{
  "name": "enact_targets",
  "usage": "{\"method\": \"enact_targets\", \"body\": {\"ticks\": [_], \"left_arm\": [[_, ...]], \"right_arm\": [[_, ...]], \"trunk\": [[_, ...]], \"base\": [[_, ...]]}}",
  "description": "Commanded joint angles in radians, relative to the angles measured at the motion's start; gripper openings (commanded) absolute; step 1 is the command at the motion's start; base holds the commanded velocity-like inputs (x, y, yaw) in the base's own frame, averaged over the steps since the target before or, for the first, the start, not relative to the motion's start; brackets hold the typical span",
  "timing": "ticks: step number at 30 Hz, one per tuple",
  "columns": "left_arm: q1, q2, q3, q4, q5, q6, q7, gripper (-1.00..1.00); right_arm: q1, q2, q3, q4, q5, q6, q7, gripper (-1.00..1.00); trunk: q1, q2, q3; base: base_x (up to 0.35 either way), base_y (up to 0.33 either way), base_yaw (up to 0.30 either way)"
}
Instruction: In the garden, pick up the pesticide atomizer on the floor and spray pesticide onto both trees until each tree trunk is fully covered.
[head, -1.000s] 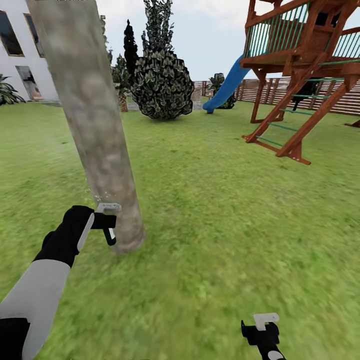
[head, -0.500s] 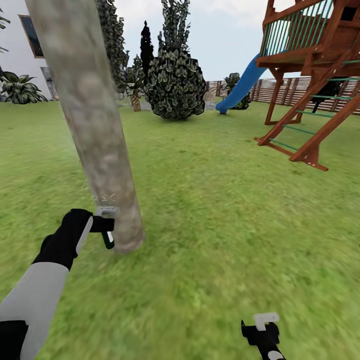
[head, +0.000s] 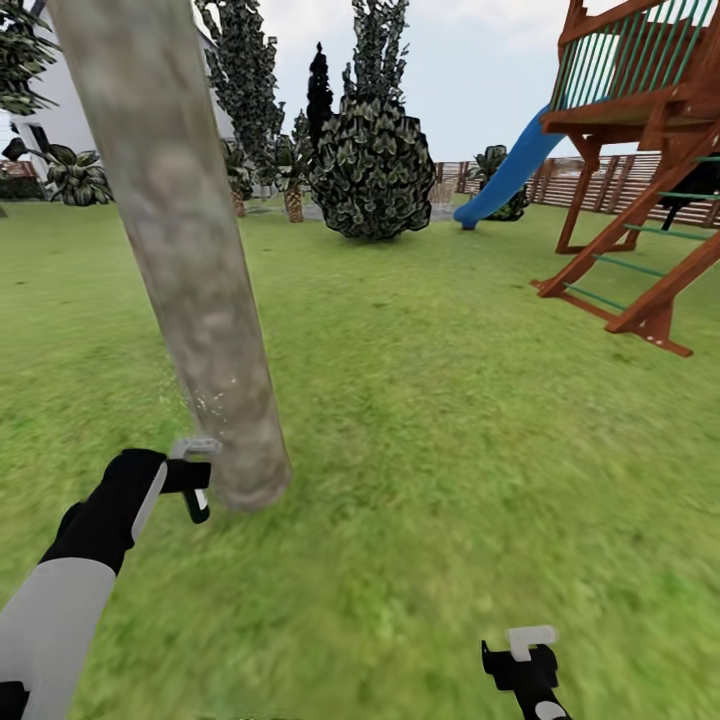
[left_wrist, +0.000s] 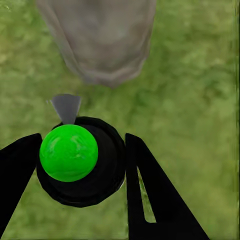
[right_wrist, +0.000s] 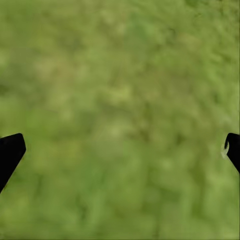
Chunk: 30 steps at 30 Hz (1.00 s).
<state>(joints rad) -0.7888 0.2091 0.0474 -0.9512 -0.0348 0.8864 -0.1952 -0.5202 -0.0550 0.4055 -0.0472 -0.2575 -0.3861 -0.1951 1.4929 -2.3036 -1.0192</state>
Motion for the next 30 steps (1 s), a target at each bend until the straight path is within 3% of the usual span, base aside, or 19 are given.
{"method": "enact_targets", "body": {"ticks": [1, 3, 6, 9, 11, 13, 20, 30], "left_arm": [[0.003, -0.019, 0.001, 0.0, -0.012, -0.005, -0.005, -1.0], [0.005, -0.039, 0.001, 0.002, -0.014, -0.01, -0.004, -1.0], [0.031, -0.019, 0.007, 0.002, -0.032, -0.012, 0.057, -1.0], [0.034, -0.029, 0.003, 0.0, -0.031, -0.013, 0.077, -1.0], [0.034, -0.062, 0.001, 0.001, -0.031, -0.012, 0.08, -1.0], [0.055, -0.073, -0.001, 0.001, -0.035, -0.012, 0.079, -1.0], [0.088, -0.077, -0.001, -0.001, -0.035, -0.012, 0.083, -1.0], [0.089, -0.077, 0.003, -0.001, -0.037, -0.012, 0.085, -1.0]], "right_arm": [[0.0, 0.0, 0.009, 0.0, -0.008, -0.002, -0.003, 1.0], [0.0, 0.0, 0.009, 0.0, -0.008, -0.002, -0.003, 1.0], [0.0, 0.0, 0.009, 0.0, -0.008, -0.002, -0.003, 1.0], [0.0, 0.0, 0.009, 0.0, -0.009, -0.002, -0.003, 1.0], [0.0, -0.002, 0.009, 0.001, -0.008, -0.002, -0.003, 1.0], [0.0, -0.003, 0.009, 0.001, -0.008, -0.002, -0.003, 1.0], [0.0, -0.004, 0.009, 0.0, -0.008, -0.002, -0.003, 1.0], [0.0, 0.0, 0.01, 0.0, -0.008, -0.002, -0.003, 1.0]], "trunk": [[0.0, 0.0, -0.001], [0.0, 0.0, -0.001], [0.0, 0.0, -0.001], [0.0, 0.0, -0.001], [0.0, 0.0, -0.001], [0.0, 0.0, -0.001], [0.0, 0.0, -0.001], [0.0, 0.0, -0.001]], "base": [[0.004, -0.005, 0.279], [0.001, -0.001, 0.279], [0.0, 0.0, 0.265], [0.031, -0.016, 0.06], [0.203, -0.137, 0.006], [0.227, -0.171, 0.001], [0.099, -0.252, 0.0], [0.051, -0.274, 0.0]]}}
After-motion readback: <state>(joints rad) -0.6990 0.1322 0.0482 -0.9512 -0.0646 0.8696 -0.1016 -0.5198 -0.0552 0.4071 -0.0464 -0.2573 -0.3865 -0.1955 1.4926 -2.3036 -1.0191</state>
